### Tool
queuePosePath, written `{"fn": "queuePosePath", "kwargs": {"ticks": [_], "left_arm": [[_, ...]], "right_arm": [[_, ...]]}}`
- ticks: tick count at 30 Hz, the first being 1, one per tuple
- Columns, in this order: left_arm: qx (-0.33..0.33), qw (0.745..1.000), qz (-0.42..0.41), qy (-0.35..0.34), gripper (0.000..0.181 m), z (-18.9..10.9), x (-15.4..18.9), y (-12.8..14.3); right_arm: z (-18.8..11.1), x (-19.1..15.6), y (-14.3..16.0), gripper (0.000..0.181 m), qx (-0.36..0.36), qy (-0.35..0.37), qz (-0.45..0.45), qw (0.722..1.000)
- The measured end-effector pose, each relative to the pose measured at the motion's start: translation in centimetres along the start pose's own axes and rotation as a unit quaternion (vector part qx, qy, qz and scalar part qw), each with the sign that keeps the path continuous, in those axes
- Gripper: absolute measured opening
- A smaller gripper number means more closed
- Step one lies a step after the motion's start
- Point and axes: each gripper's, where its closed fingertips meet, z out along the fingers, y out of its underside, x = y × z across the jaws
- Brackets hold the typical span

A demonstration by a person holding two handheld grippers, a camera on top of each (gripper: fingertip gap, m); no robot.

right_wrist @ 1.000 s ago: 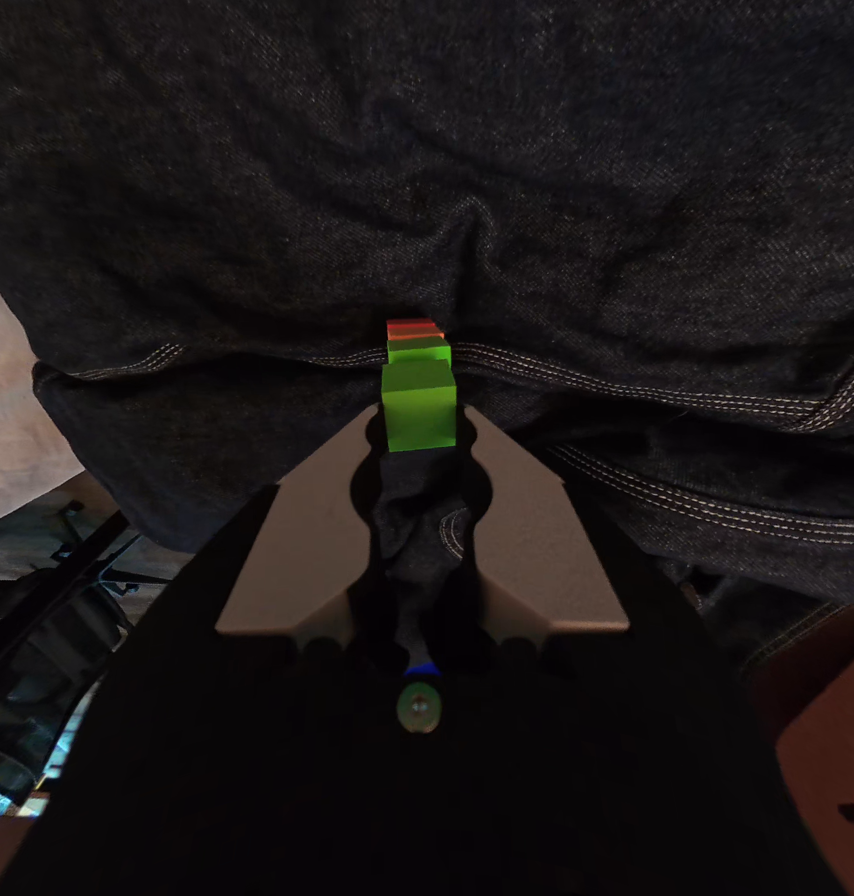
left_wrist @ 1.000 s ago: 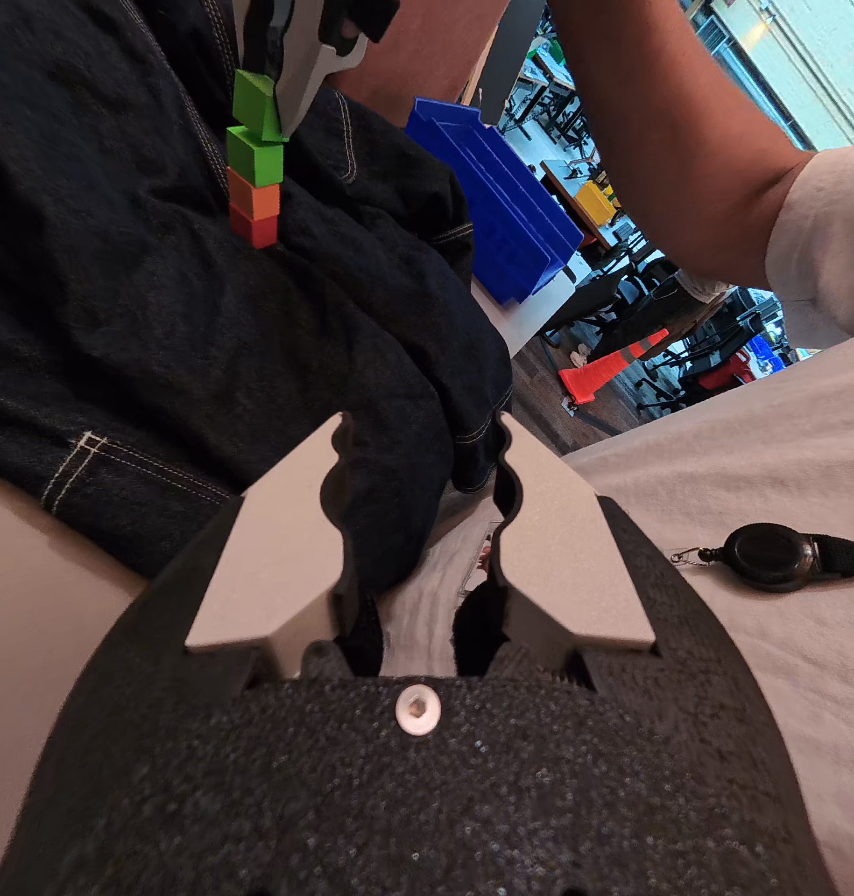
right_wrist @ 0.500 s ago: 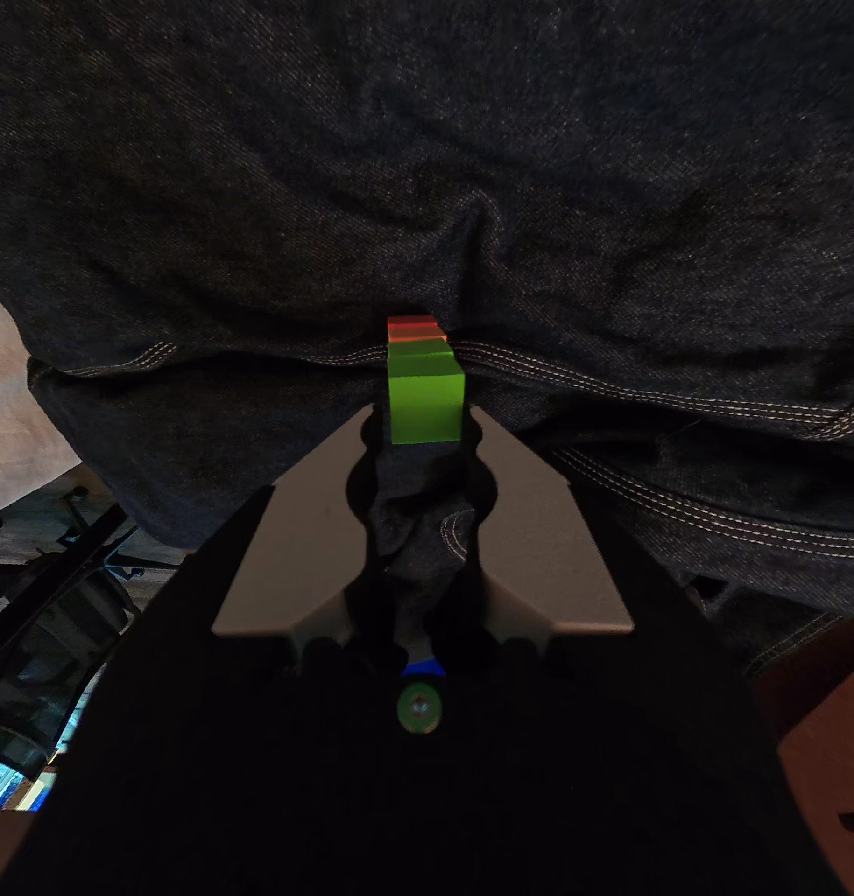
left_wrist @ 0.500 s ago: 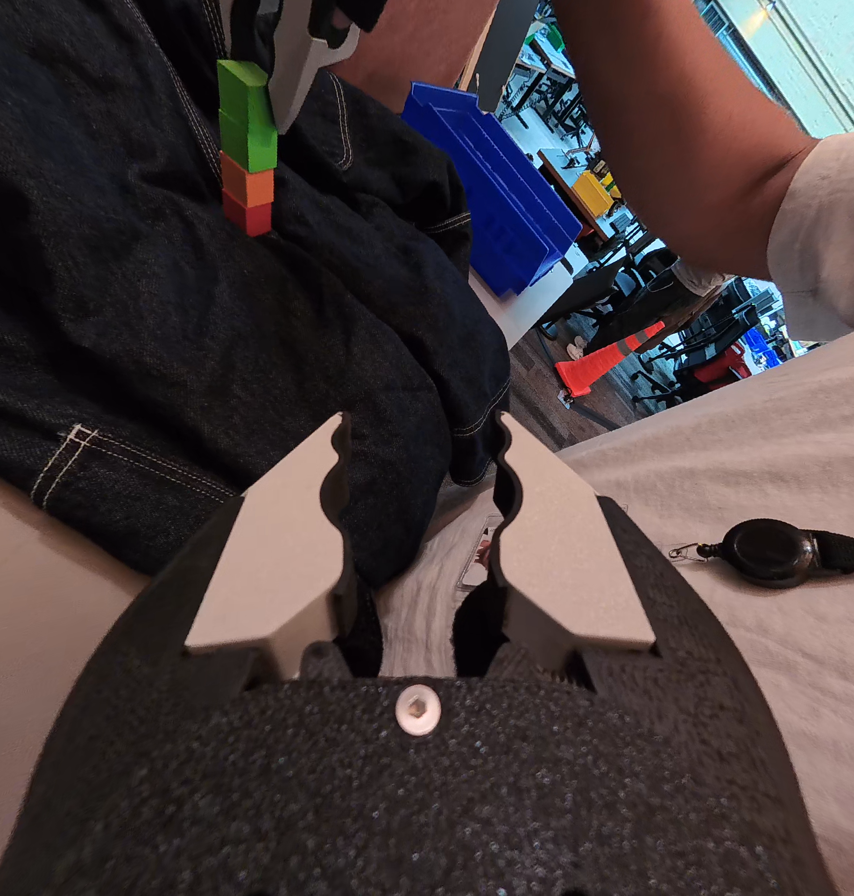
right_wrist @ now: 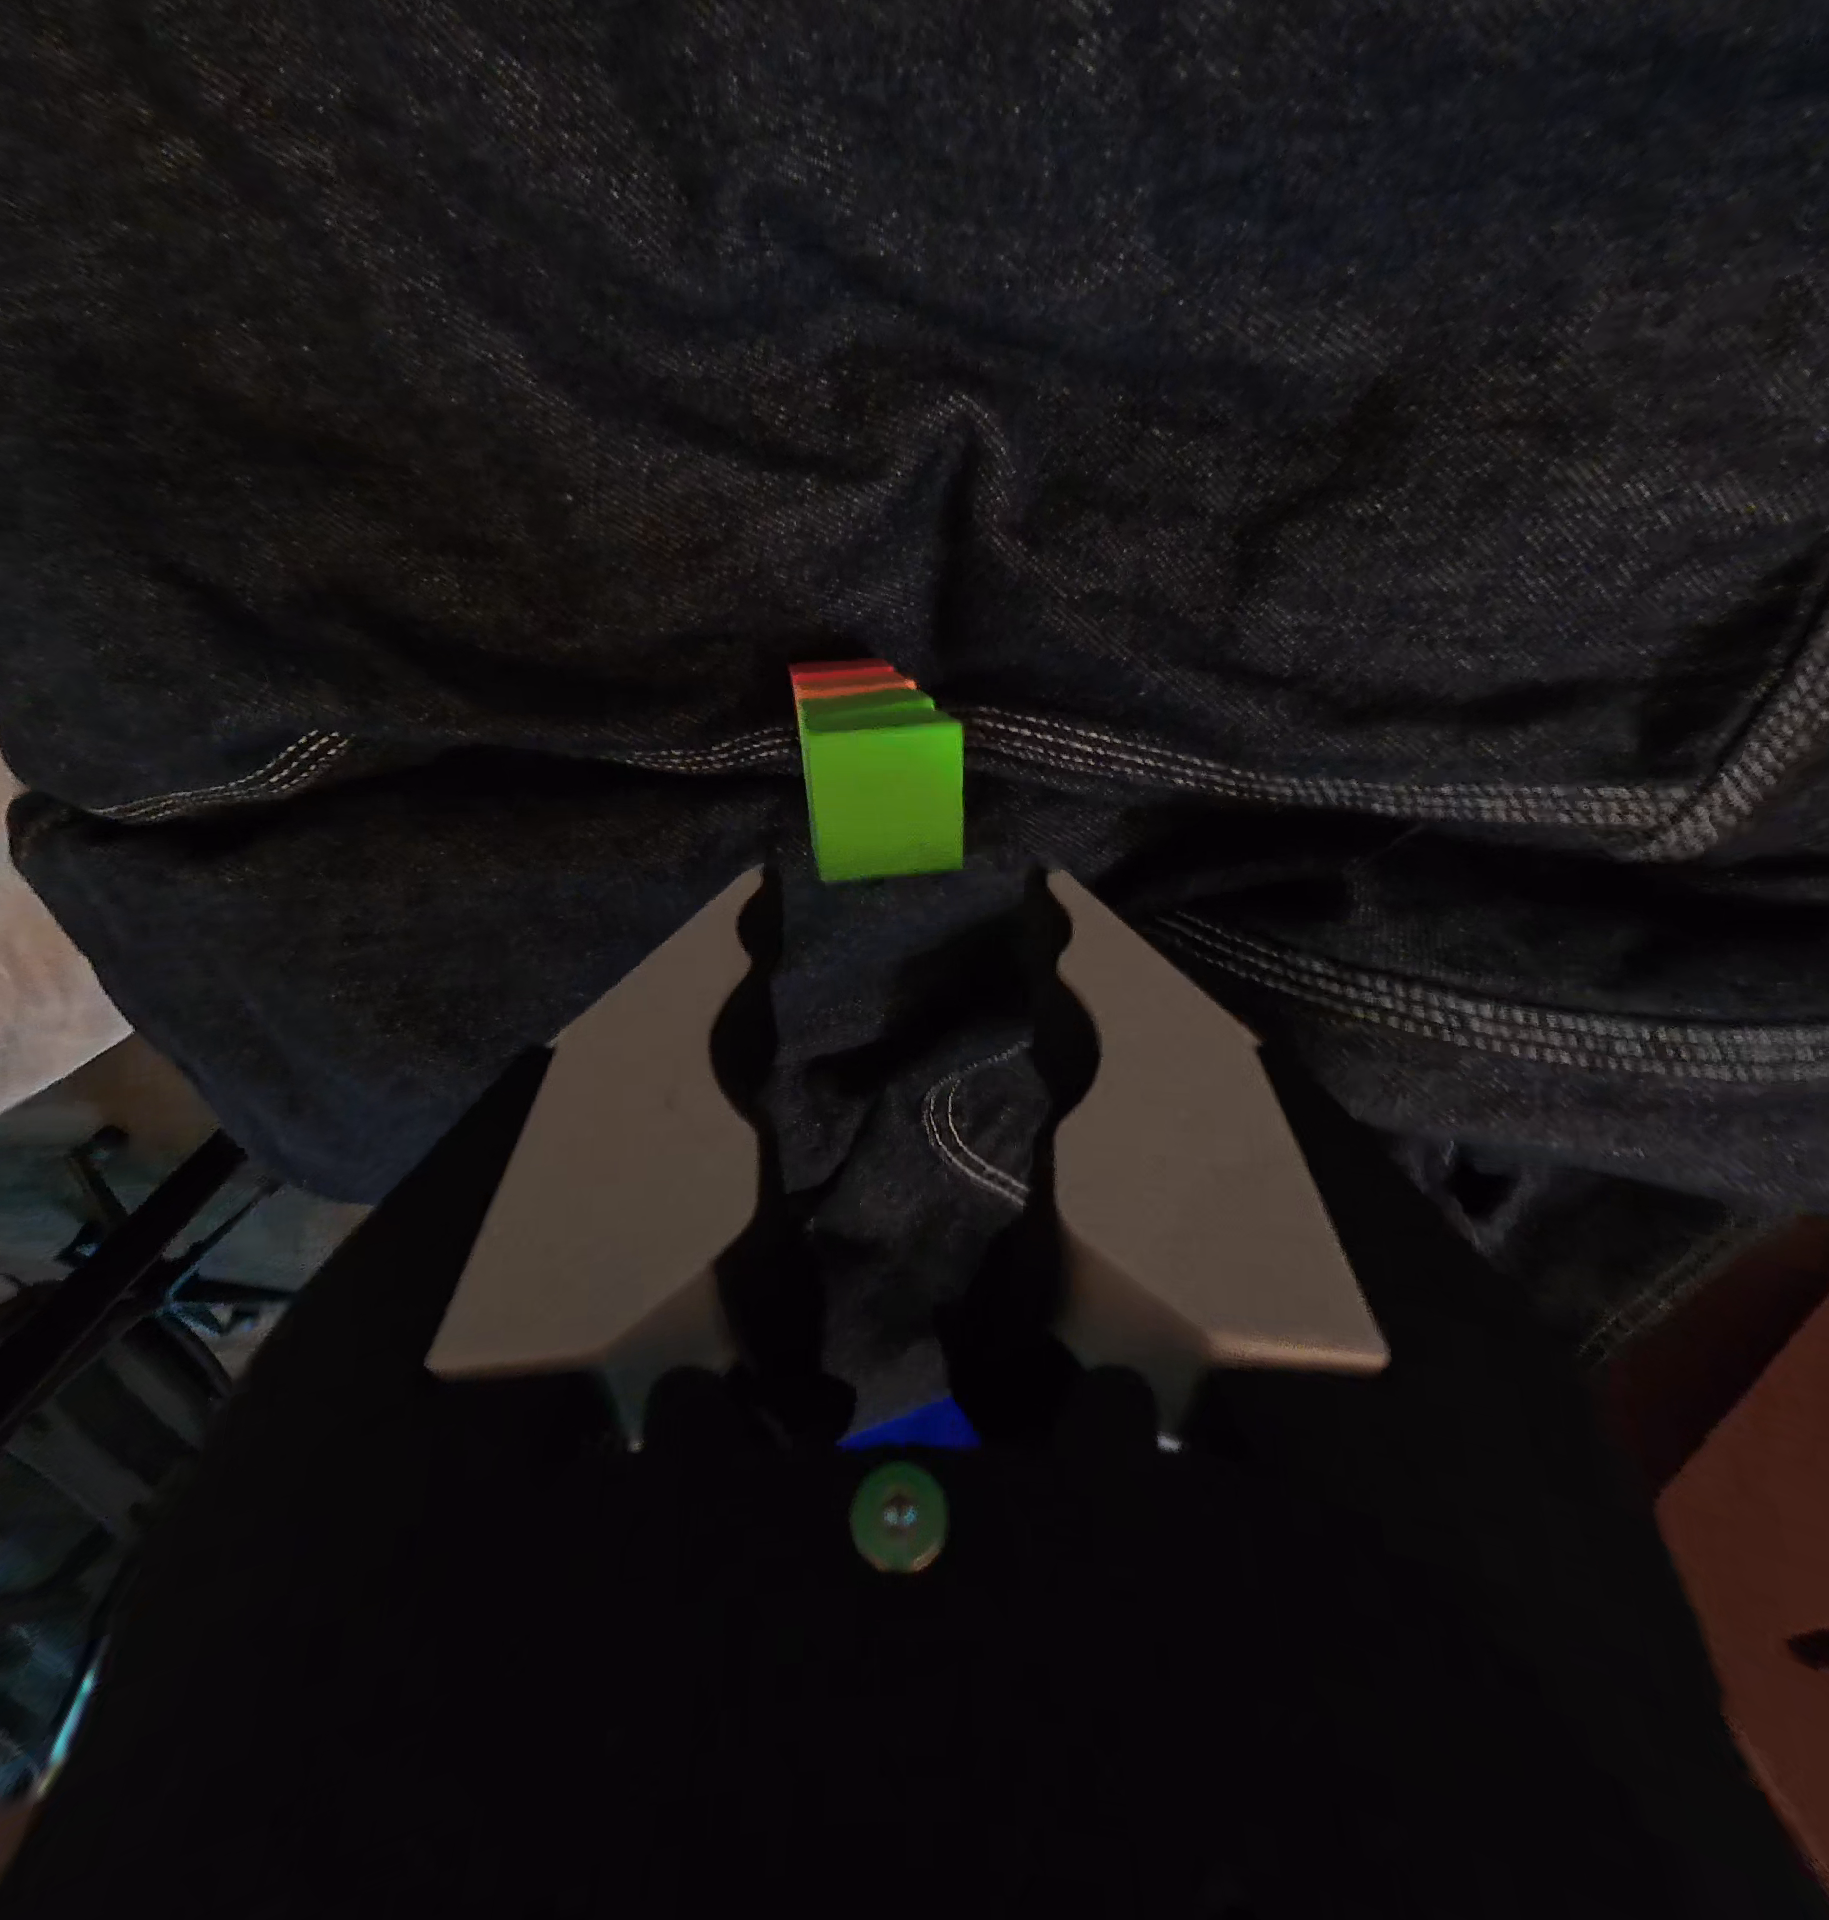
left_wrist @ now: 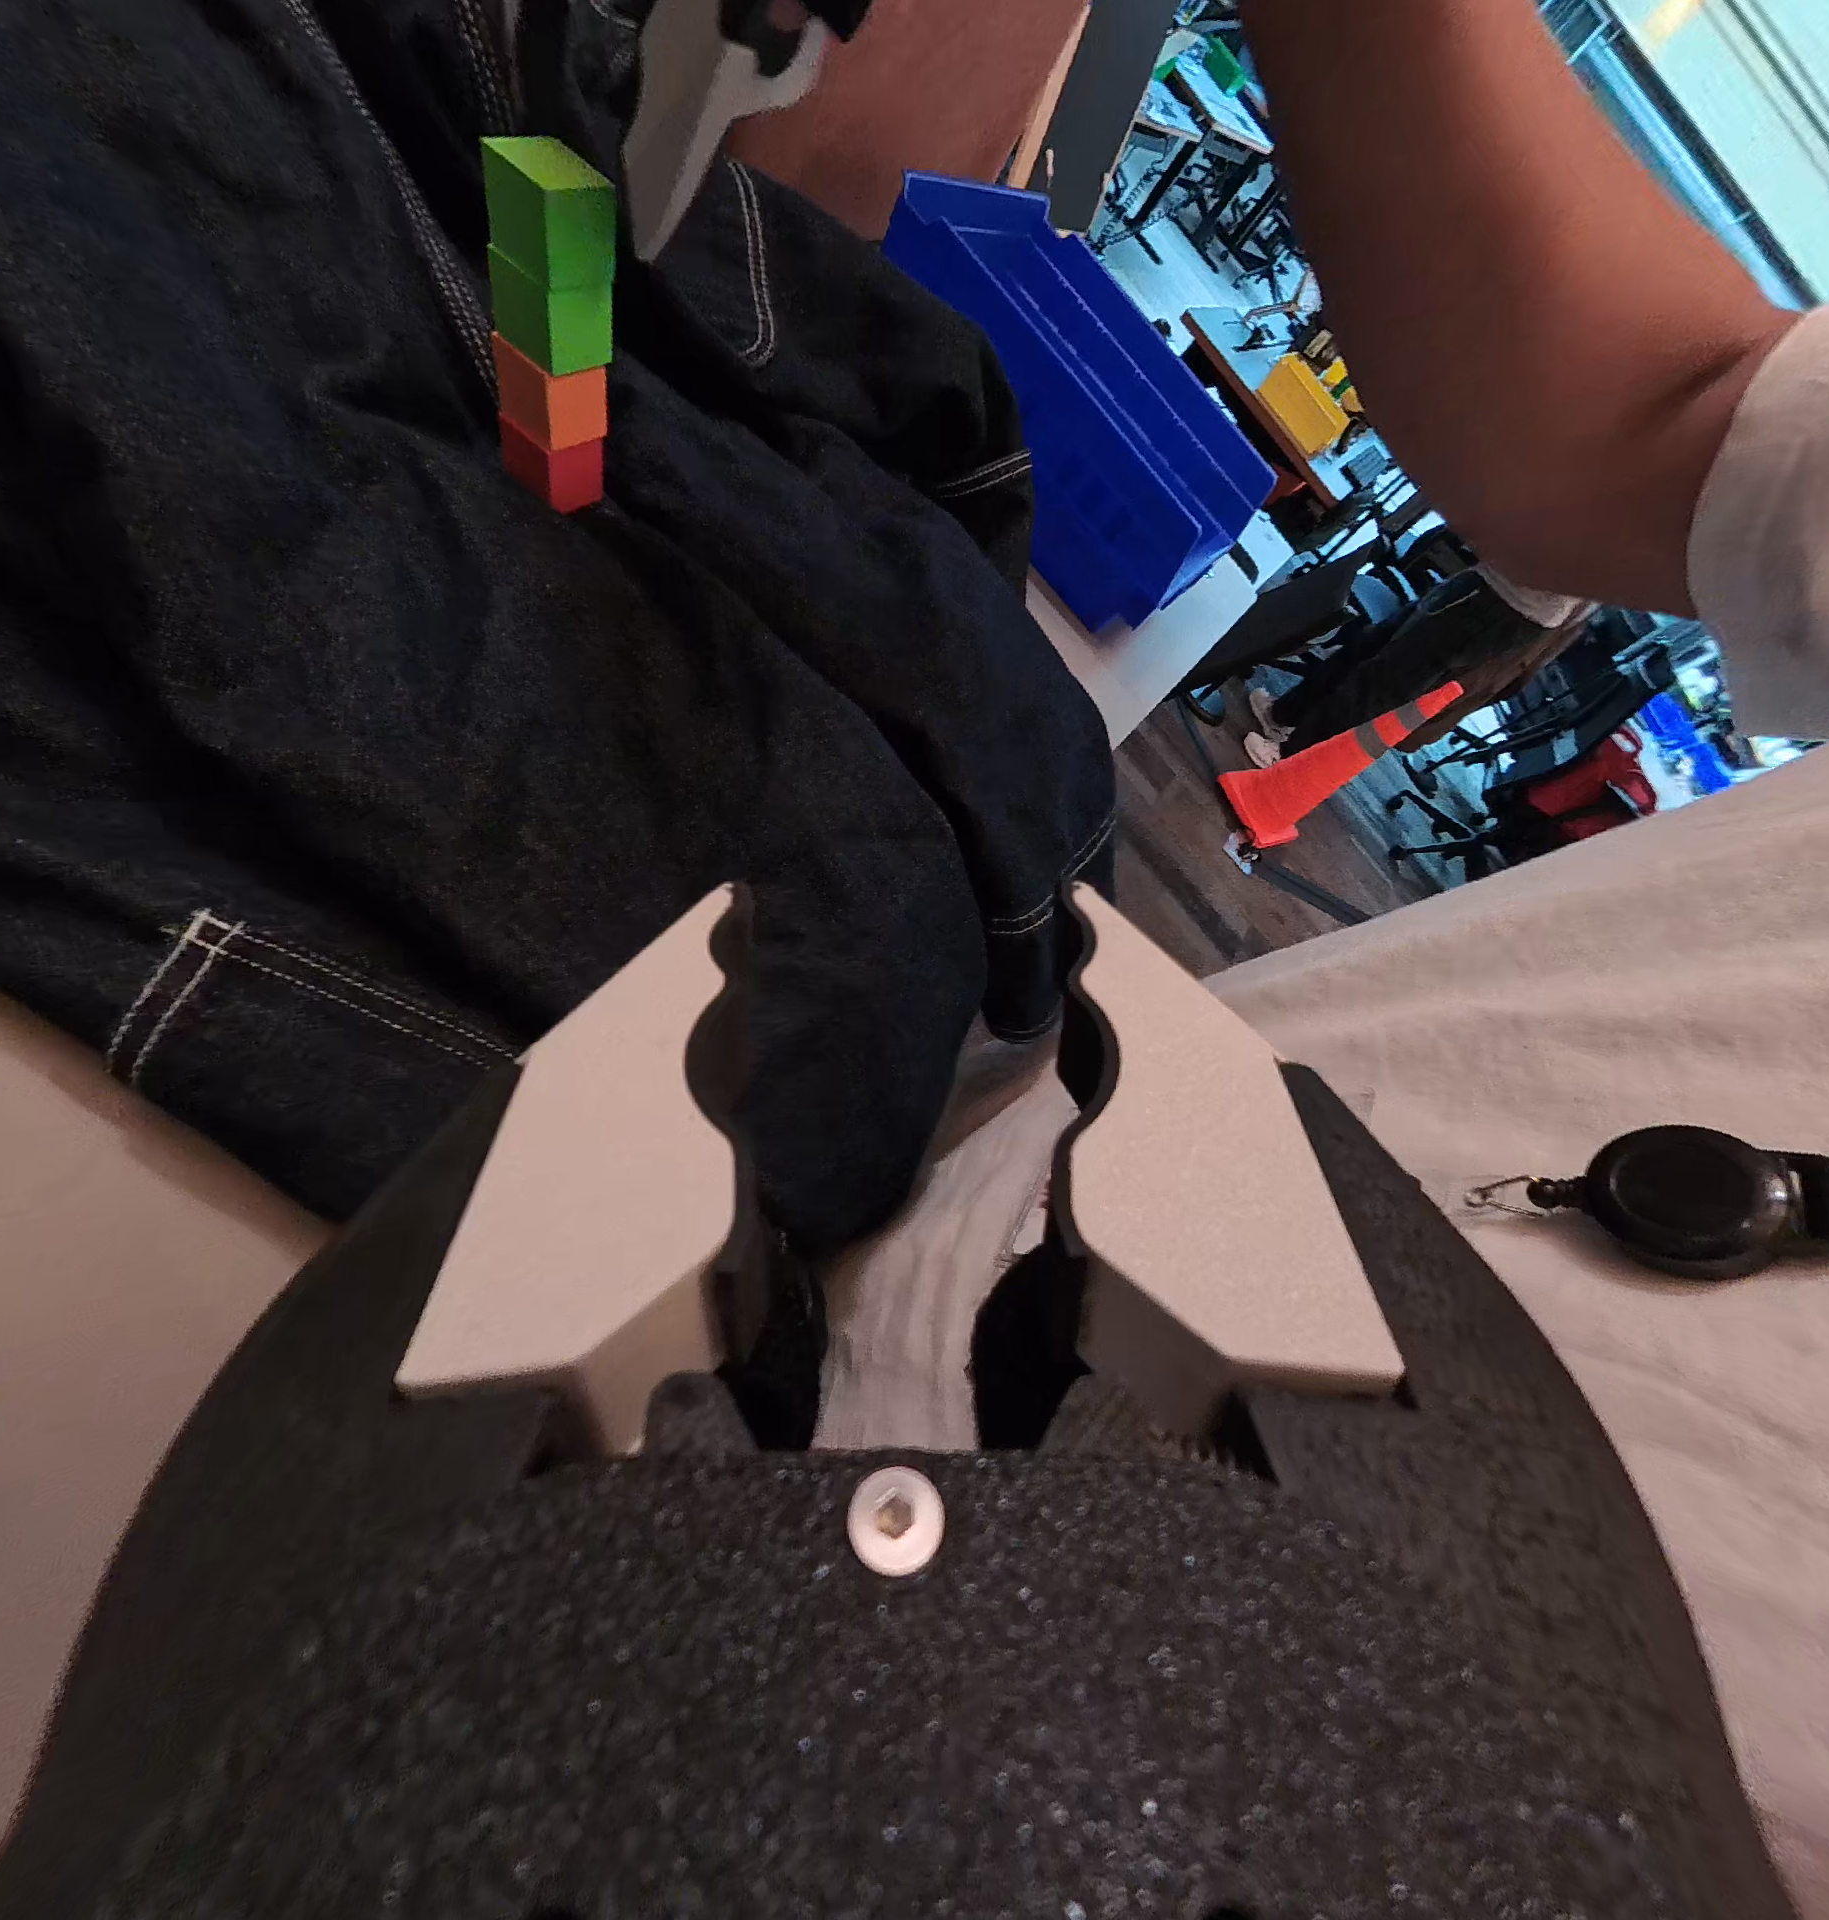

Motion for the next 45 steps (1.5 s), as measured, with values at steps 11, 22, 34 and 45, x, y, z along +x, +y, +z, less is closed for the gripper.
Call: {"fn": "queuePosePath", "kwargs": {"ticks": [11,22,34,45], "left_arm": [[0.106,0.959,0.152,-0.216,0.06,-1.0,-3.1,-3.4],[0.068,0.977,0.128,-0.156,0.06,4.6,-0.5,-6.0],[-0.07,0.981,0.175,-0.045,0.06,8.0,5.0,-7.1],[-0.08,0.982,0.163,-0.043,0.061,8.4,5.2,-5.6]], "right_arm": [[-6.4,-8.3,3.3,0.096,0.442,0.126,0.203,0.865],[-1.9,-18.2,5.4,0.106,0.54,0.129,0.303,0.775],[-1.7,-20.7,7.4,0.103,0.512,0.156,0.298,0.79],[-1.5,-19.4,7.7,0.102,0.531,0.137,0.312,0.776]]}}
